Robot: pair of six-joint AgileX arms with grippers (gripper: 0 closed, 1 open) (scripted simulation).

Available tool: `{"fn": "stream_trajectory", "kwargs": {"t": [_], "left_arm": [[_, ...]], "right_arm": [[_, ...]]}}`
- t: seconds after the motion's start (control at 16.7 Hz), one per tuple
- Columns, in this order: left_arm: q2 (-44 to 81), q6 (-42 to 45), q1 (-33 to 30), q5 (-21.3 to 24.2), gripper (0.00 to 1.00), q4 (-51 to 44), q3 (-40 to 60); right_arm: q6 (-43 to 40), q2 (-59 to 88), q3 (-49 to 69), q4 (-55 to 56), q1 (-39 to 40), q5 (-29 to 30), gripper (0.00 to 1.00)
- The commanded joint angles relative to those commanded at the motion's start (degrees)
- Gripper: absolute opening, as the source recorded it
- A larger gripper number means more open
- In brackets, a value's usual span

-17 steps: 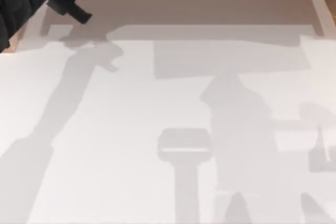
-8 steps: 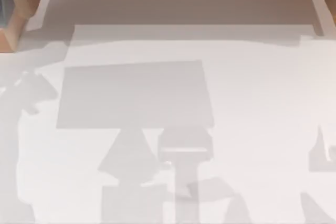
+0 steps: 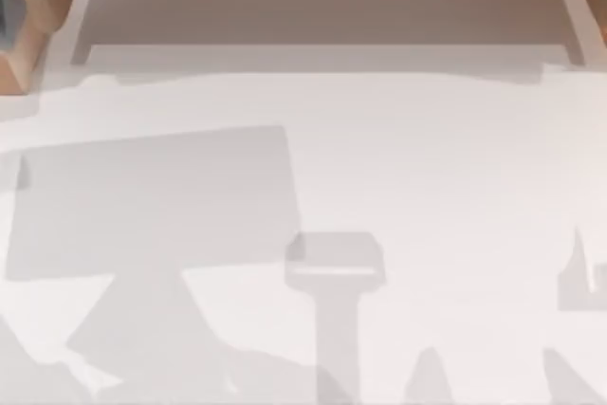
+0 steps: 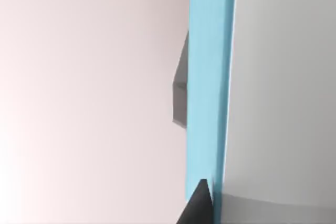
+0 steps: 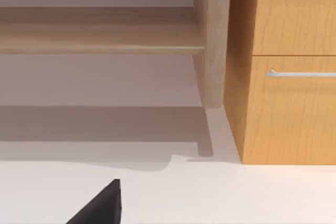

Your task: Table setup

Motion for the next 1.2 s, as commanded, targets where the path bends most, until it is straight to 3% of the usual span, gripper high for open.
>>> {"fn": "stream_trajectory", "kwargs": {"t": [0.42,1.2], "left_arm": [[15.01,12.54,5.9,2.88,0.0,5.82,4.7],[47.25,22.29,-3.4,2.86,0.0,15.36,14.82]], "right_arm": [[0.0,0.0,0.0,0.0,0.0,0.0,1.0],[0.0,0.0,0.0,0.0,0.0,0.0,1.0]]}}
